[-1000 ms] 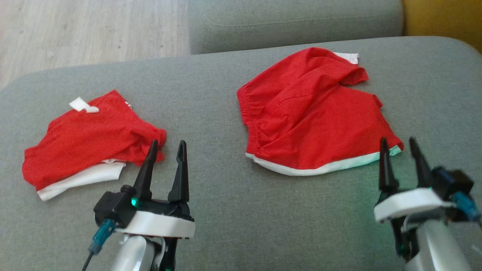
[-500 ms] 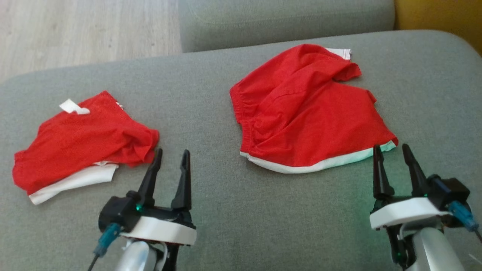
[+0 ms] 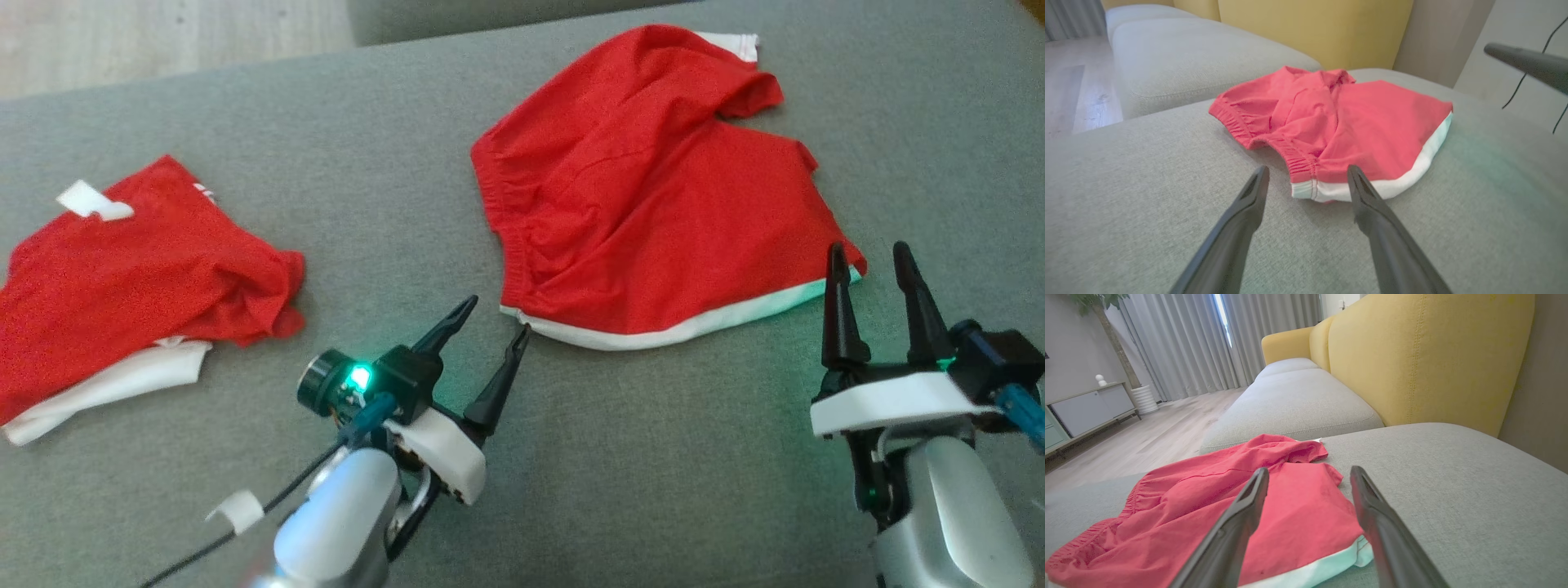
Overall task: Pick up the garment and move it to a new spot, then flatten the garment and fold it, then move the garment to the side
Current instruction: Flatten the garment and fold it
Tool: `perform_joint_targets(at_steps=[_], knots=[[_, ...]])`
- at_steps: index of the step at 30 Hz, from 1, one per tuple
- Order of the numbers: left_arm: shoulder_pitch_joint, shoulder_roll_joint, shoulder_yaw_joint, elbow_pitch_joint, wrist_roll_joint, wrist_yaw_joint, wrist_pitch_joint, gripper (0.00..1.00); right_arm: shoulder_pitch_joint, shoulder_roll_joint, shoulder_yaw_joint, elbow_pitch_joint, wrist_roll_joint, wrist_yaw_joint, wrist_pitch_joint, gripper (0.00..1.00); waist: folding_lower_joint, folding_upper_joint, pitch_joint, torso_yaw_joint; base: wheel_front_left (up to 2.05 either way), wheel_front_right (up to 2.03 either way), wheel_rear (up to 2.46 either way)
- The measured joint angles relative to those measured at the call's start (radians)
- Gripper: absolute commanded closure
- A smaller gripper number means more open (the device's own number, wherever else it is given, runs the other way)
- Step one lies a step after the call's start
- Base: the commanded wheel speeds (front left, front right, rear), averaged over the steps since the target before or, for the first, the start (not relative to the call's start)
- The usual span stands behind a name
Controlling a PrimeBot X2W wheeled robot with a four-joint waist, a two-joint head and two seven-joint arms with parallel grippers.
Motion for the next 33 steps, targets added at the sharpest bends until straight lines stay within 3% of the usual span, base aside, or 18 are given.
perform_joint_targets(at_steps=[17,19,24,33], knots=[[-0.147,0.002,-0.081,0.200,-0.018,-0.007,-0.041,0.00,-0.031,0.000,0.001,-0.010,0.008,0.000,0.000,0.00,-0.0002,0.0000,0.055,-0.047,0.00,0.00,0.00],[-0.150,-0.001,-0.091,0.214,-0.029,-0.007,-0.042,1.00,-0.031,0.000,-0.002,-0.010,0.008,0.000,0.000,0.00,-0.0002,0.0000,0.054,-0.046,0.00,0.00,0.00],[-0.153,-0.009,-0.111,0.220,-0.069,-0.007,-0.059,1.00,-0.032,0.000,-0.016,0.014,-0.034,0.000,0.002,0.00,-0.0002,0.0000,0.052,-0.039,0.00,0.00,0.00],[-0.154,-0.010,-0.075,0.164,-0.084,0.017,-0.077,1.00,-0.056,0.000,-0.058,0.075,-0.096,0.000,0.129,0.00,-0.0002,0.0000,0.042,-0.005,0.00,0.00,0.00]])
